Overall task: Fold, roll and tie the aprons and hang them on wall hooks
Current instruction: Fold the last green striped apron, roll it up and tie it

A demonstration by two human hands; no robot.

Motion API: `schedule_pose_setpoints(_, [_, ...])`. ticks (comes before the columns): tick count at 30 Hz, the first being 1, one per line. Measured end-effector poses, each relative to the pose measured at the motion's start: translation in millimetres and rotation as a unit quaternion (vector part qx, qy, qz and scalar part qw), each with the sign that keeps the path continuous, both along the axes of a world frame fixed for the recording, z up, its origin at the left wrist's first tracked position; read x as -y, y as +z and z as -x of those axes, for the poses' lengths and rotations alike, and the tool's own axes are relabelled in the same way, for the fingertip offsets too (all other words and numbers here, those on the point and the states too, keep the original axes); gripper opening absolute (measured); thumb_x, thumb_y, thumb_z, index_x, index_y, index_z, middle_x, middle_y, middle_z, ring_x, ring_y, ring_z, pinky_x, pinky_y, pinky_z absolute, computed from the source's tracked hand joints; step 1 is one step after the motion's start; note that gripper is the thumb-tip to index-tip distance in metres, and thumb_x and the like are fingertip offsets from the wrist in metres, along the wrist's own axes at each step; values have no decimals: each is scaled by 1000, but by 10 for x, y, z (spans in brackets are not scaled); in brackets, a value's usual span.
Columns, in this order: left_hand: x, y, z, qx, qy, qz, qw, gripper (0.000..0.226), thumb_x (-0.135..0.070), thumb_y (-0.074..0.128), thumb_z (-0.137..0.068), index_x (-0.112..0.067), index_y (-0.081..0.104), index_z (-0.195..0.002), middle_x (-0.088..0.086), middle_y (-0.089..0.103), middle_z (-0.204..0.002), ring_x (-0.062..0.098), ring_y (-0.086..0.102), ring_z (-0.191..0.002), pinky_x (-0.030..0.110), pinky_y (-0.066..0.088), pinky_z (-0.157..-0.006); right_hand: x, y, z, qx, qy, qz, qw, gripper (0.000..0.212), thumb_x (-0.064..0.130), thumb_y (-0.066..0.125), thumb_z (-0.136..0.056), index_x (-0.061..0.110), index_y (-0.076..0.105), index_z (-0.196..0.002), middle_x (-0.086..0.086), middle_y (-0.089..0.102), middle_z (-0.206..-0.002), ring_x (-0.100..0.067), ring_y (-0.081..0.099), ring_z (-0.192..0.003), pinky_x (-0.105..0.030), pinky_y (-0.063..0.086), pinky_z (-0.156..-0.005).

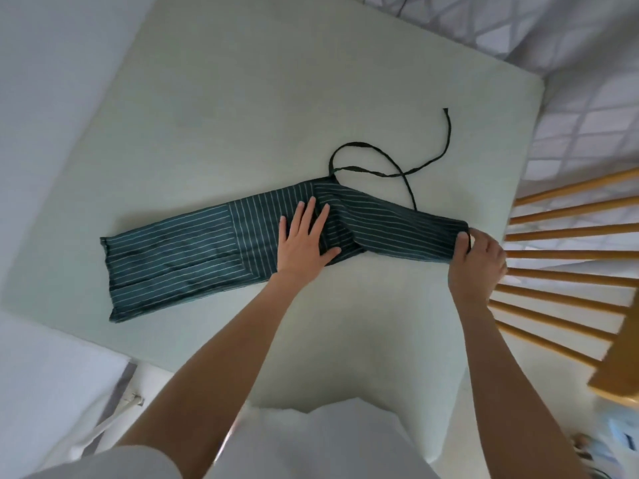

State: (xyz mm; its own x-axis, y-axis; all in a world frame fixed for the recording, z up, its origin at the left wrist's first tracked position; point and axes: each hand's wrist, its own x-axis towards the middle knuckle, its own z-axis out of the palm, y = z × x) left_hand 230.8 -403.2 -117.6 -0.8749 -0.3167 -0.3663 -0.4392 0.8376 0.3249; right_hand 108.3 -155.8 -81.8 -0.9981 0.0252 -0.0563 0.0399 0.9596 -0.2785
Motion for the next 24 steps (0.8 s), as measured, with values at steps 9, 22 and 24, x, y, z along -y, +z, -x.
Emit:
schedule_pose_setpoints(9, [278, -76, -410, -41, -30, -41, 998, 89, -51, 64, -80, -31, 12, -149, -4, 3, -158, 16, -7, -144, 47, -9, -114, -130, -46, 203, 174, 29, -55, 983, 37, 39, 42, -97, 7, 53, -111, -14, 65, -98, -34, 58, -96, -43, 30, -95])
schedule_pose_setpoints(22, [100, 40, -310, -18, -10, 2, 1000, 84, -60, 52, -76, -37, 15, -147, -3, 4, -158, 20, -5, -144, 54, -11, -112, -110, -181, 601, 87, 126, -46, 987, 34, 35, 39, -100, 14, 39, -126, -12, 62, -109, -31, 63, -88, -36, 45, -67])
schedule_pose_setpoints(24, [-99, 56, -171, -34, -12, 37, 999, 80, -71, 30, -78, -35, 14, -148, -3, 2, -158, 22, -5, -145, 54, -14, -109, -159, -196, 565, 83, 103, -26, 991, 38, 35, 43, -98, 14, 38, -130, -12, 58, -116, -30, 61, -97, -38, 48, -71])
